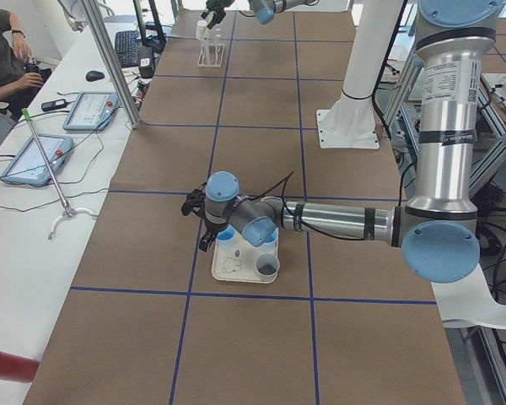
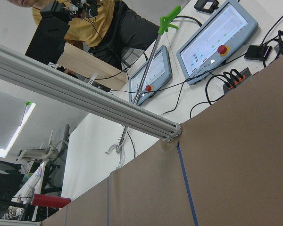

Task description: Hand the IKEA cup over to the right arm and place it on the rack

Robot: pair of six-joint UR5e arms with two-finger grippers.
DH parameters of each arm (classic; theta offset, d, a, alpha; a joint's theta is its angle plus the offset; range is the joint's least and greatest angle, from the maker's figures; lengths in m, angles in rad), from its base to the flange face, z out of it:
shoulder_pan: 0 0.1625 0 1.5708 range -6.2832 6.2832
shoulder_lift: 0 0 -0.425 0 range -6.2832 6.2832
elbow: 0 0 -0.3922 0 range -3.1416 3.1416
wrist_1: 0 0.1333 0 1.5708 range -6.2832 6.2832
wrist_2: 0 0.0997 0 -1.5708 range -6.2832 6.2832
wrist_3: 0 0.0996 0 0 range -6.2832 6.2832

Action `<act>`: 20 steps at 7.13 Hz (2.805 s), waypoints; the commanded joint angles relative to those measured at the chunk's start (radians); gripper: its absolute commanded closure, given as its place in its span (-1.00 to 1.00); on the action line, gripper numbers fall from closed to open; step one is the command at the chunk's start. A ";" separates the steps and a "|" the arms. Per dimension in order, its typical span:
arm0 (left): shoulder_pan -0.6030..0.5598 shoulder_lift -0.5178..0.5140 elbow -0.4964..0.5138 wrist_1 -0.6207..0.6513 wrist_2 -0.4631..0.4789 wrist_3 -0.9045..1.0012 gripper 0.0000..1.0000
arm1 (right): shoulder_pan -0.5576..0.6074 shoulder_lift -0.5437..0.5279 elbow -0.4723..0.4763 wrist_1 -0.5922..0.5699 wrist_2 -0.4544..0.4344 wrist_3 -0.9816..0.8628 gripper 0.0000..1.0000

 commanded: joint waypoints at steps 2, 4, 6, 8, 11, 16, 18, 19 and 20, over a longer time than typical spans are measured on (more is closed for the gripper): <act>0.005 -0.014 0.014 -0.003 -0.001 -0.030 -0.99 | -0.001 0.004 0.000 0.000 -0.002 0.000 -0.99; 0.013 -0.016 0.025 -0.004 0.000 -0.028 -0.99 | 0.001 0.005 0.000 -0.001 -0.002 -0.005 -0.99; 0.054 -0.017 0.038 -0.004 0.003 -0.028 -0.99 | 0.001 0.005 0.000 -0.001 -0.002 -0.005 -0.99; 0.063 -0.023 0.049 -0.004 0.003 -0.028 -0.99 | 0.001 0.004 -0.001 -0.001 -0.002 -0.007 -0.99; 0.063 -0.034 0.070 -0.004 0.003 -0.048 -0.05 | 0.001 0.007 -0.001 -0.001 -0.002 -0.007 -0.99; 0.063 -0.046 0.071 -0.004 0.003 -0.067 0.39 | 0.001 0.008 -0.001 -0.001 -0.002 -0.011 -0.99; 0.063 -0.042 0.058 -0.003 0.003 -0.071 1.00 | 0.002 0.008 -0.001 -0.001 -0.002 -0.011 -0.99; 0.057 -0.027 0.013 0.003 0.002 -0.074 1.00 | 0.002 0.008 -0.001 -0.001 -0.002 -0.011 -0.99; 0.053 0.010 -0.030 0.008 0.002 -0.074 1.00 | 0.002 0.008 -0.001 -0.001 -0.002 -0.011 -0.99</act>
